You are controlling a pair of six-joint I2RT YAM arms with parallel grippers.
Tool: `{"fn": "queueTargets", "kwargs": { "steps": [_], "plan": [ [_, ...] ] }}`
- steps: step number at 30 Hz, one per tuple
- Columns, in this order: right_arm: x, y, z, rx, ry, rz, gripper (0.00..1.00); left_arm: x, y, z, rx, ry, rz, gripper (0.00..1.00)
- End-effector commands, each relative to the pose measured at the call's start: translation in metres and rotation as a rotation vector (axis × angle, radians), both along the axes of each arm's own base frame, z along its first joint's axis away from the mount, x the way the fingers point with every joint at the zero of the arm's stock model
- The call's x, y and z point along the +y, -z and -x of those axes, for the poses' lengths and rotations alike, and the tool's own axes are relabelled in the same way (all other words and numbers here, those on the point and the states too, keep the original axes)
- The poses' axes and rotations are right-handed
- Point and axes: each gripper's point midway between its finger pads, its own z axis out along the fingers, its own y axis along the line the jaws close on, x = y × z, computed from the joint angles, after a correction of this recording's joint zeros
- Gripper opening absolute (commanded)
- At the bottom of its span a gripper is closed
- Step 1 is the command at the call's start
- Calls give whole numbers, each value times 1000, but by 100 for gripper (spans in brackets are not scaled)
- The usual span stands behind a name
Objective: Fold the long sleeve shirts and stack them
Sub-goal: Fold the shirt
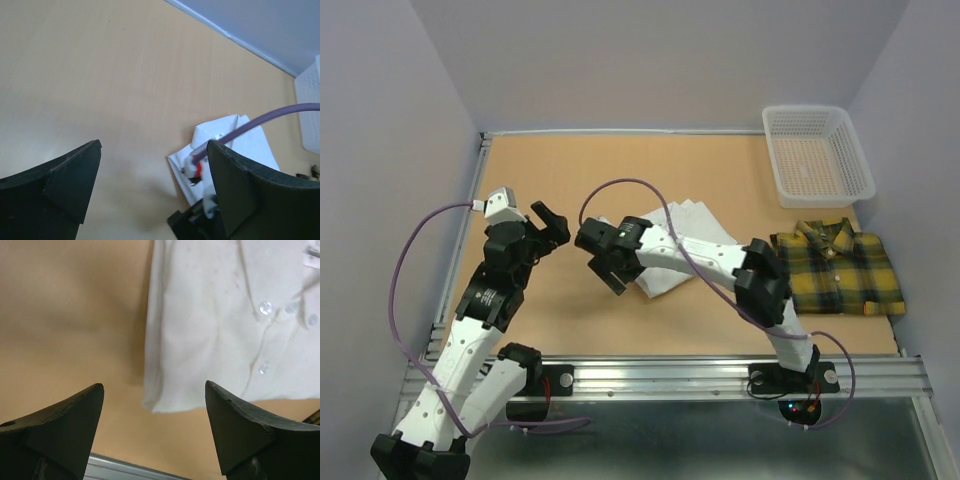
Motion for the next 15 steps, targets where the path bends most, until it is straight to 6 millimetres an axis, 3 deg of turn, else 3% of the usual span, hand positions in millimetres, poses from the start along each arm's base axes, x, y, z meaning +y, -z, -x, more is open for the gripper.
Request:
{"fn": "queueTargets", "kwargs": {
  "steps": [1,2,6,7,8,9,11,15],
  "plan": [
    [-5,-84,-7,-131,79,-299,83,-11,28,11,145,56,15,97],
    [-23,-89,-9,-139,117,-327,81,-15,30,12,160,69,26,96],
    [-50,-98,-15,-130,189,-472,68,-23,34,8,195,80,66,96],
    [-53,-96,-16,-128,196,-499,62,-24,35,7,203,80,69,96],
    [-47,-100,-21,-139,203,-565,57,-25,36,6,203,78,75,96],
    [-55,-88,-23,-129,225,-564,54,-26,36,6,208,80,78,96],
    [-48,-92,-27,-130,231,-640,45,-28,38,6,222,86,84,96],
    [-35,-66,-32,-111,241,-670,35,-37,43,8,233,130,106,96]
  ]
}}
